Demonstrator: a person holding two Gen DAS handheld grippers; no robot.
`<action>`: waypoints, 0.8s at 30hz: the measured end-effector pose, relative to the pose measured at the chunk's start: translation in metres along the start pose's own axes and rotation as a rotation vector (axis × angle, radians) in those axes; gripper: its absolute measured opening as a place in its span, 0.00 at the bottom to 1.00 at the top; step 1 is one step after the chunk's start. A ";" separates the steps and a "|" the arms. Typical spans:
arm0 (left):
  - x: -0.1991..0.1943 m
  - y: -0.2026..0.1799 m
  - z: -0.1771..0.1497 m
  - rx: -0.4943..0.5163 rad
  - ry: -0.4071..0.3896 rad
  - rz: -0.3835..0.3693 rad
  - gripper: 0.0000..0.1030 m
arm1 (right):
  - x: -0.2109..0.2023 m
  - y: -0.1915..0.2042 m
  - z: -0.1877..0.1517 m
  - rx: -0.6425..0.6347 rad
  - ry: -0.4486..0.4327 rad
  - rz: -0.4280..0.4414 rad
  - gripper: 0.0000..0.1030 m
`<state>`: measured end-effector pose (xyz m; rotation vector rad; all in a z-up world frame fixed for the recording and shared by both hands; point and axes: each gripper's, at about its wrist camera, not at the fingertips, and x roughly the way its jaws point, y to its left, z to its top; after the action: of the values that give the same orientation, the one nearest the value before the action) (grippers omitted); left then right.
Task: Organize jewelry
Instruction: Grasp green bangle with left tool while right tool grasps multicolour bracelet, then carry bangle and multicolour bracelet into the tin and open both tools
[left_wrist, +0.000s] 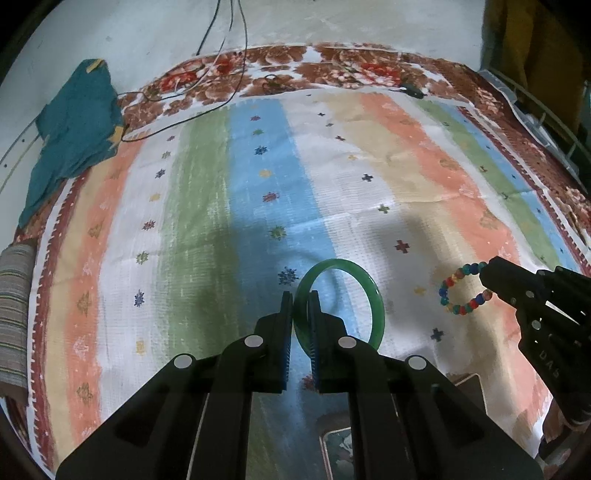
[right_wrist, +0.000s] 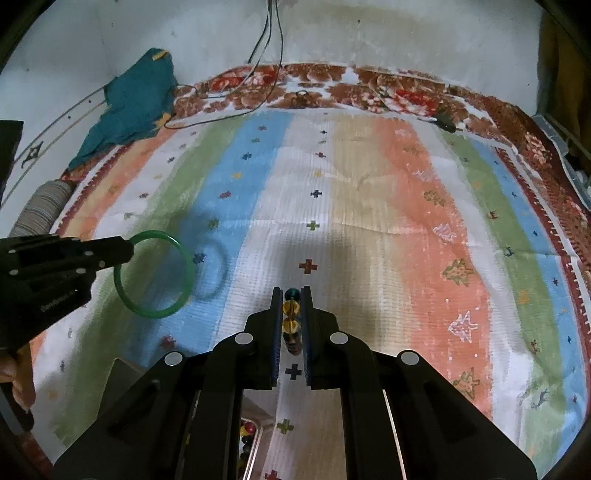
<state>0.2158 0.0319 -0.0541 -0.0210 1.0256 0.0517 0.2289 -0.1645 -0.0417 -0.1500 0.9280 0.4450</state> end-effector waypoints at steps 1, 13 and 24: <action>-0.002 -0.001 0.000 0.002 -0.005 -0.002 0.08 | -0.002 0.001 0.000 -0.003 -0.004 -0.003 0.10; -0.030 -0.003 -0.011 -0.027 -0.044 -0.027 0.08 | -0.025 0.011 -0.005 -0.020 -0.054 0.025 0.10; -0.058 -0.013 -0.023 -0.010 -0.087 -0.062 0.08 | -0.048 0.016 -0.010 -0.021 -0.098 0.042 0.10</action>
<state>0.1665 0.0164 -0.0164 -0.0595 0.9371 0.0011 0.1897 -0.1681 -0.0079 -0.1276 0.8320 0.4967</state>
